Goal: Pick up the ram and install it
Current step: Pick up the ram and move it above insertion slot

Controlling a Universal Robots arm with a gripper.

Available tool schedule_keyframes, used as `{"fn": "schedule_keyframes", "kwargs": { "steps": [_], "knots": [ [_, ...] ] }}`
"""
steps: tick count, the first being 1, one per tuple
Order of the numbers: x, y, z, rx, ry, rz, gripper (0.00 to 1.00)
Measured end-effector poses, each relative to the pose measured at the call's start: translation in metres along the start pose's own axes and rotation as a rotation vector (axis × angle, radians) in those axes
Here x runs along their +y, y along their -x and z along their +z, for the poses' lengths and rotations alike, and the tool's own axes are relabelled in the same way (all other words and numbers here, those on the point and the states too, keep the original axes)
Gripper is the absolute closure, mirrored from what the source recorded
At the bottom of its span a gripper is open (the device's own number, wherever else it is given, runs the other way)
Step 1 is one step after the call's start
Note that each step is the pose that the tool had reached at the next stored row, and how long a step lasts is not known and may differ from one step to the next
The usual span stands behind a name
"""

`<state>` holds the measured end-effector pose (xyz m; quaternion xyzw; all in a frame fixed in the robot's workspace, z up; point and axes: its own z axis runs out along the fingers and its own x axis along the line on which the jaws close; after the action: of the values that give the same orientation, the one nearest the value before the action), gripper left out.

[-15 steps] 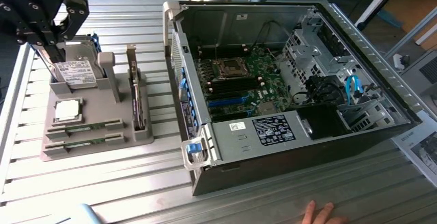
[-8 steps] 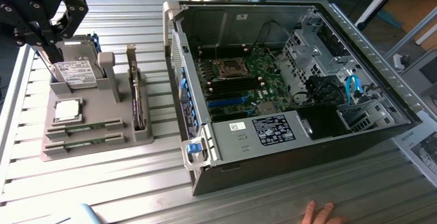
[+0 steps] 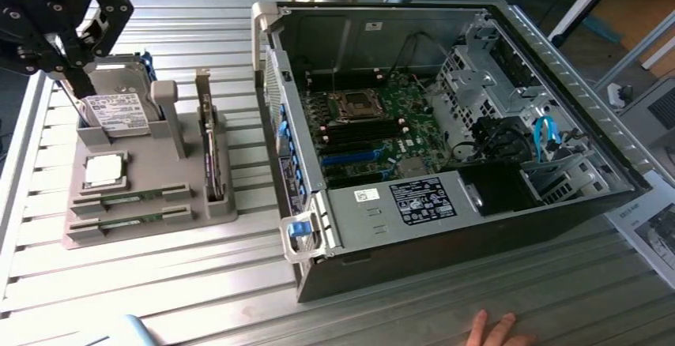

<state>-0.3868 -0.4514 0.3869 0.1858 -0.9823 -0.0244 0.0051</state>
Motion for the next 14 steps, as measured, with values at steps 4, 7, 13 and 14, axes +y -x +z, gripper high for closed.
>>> {"fn": "schedule_keyframes", "kwargs": {
  "steps": [4,7,13,14],
  "knots": [
    [0.0000,0.0000,0.0000,0.0104,0.0026,-0.070,0.89],
    [0.0000,0.0000,0.0000,0.0167,0.0044,-0.107,0.89],
    [0.0000,0.0000,0.0000,0.0320,0.0090,-0.185,0.89],
    [0.0000,0.0000,0.0000,0.0349,0.0099,-0.200,0.89]
  ]
}}
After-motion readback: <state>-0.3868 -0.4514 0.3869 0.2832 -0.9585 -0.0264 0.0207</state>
